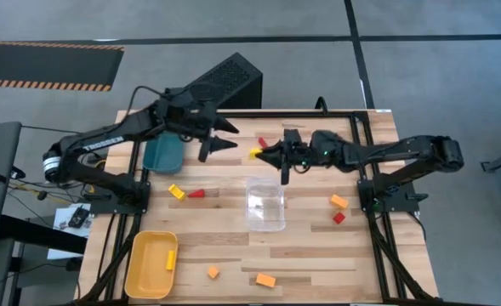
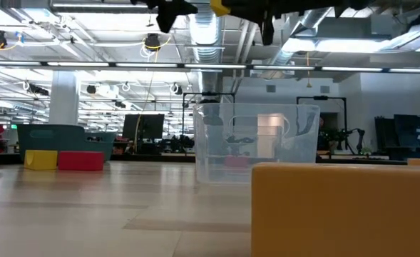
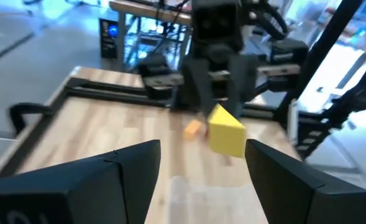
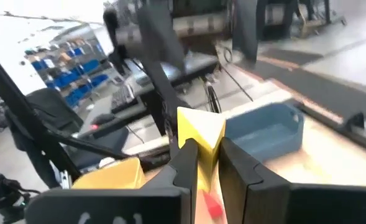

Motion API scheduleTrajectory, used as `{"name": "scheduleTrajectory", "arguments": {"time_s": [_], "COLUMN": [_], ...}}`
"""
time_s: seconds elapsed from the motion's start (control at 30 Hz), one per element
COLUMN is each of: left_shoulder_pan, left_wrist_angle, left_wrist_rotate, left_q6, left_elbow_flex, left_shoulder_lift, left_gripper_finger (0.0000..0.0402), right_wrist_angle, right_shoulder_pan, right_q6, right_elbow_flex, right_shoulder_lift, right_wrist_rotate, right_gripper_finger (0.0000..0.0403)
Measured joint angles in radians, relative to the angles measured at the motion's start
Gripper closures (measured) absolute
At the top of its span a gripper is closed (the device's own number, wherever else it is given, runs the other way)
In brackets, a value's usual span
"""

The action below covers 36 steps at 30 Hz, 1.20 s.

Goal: Sort & place blocks by color
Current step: Put the top yellow block into the yellow bin

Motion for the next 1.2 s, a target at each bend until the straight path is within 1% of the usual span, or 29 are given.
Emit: {"name": "scheduleTrajectory", "arguments": {"time_s": [0.13,0.2,0.33,0.4,0.5,0.57,0.7,0.8,0.87,0.93,1.03,1.13,1.2], "left_shoulder_pan": [0.021,0.014,-0.052,-0.099,-0.172,-0.228,-0.377,-0.502,-0.577,-0.646,-0.742,-0.83,-0.882], "left_wrist_angle": [-0.073,-0.107,-0.179,-0.202,-0.202,-0.194,-0.154,-0.14,-0.128,-0.131,-0.134,-0.139,-0.149], "left_wrist_rotate": [0.001,0.003,0.022,-0.017,-0.138,-0.223,-0.378,-0.486,-0.604,-0.722,-0.86,-0.958,-0.994], "left_q6": [0.112,0.159,0.207,0.222,0.205,0.171,0.145,0.15,0.124,0.042,-0.141,-0.336,-0.42], "left_elbow_flex": [0.001,0.001,0.001,0.001,0.0,0.0,0.0,0.0,0.0,0.0,0.0,0.0,0.0], "left_shoulder_lift": [-0.034,-0.035,-0.035,-0.036,-0.046,-0.057,-0.07,-0.065,-0.053,-0.045,-0.043,-0.043,-0.043], "left_gripper_finger": [0.018,0.018,0.018,0.018,0.018,0.018,0.018,0.018,0.018,0.018,0.018,0.018,0.018], "right_wrist_angle": [0.016,0.064,0.205,0.236,0.219,0.214,0.216,0.221,0.215,0.205,0.189,0.239,0.269], "right_shoulder_pan": [0.062,0.083,0.101,0.106,0.121,0.138,0.189,0.234,0.266,0.298,0.339,0.376,0.394], "right_q6": [0.072,0.13,0.218,0.223,0.245,0.281,0.366,0.395,0.398,0.398,0.399,0.398,0.398], "right_elbow_flex": [0.0,0.0,0.0,0.0,0.0,0.0,0.0,0.0,0.0,0.0,-0.002,-0.001,0.0], "right_shoulder_lift": [0.044,0.072,0.112,0.12,0.126,0.126,0.126,0.125,0.125,0.133,0.177,0.231,0.267], "right_wrist_rotate": [0.093,0.122,0.135,0.135,0.133,0.108,0.086,0.086,0.086,0.086,0.082,0.078,0.068], "right_gripper_finger": [0.0343,0.0343,0.0343,0.0343,0.0343,0.0343,0.0343,0.0343,0.0343,0.0343,0.0343,0.0343,0.0343]}}
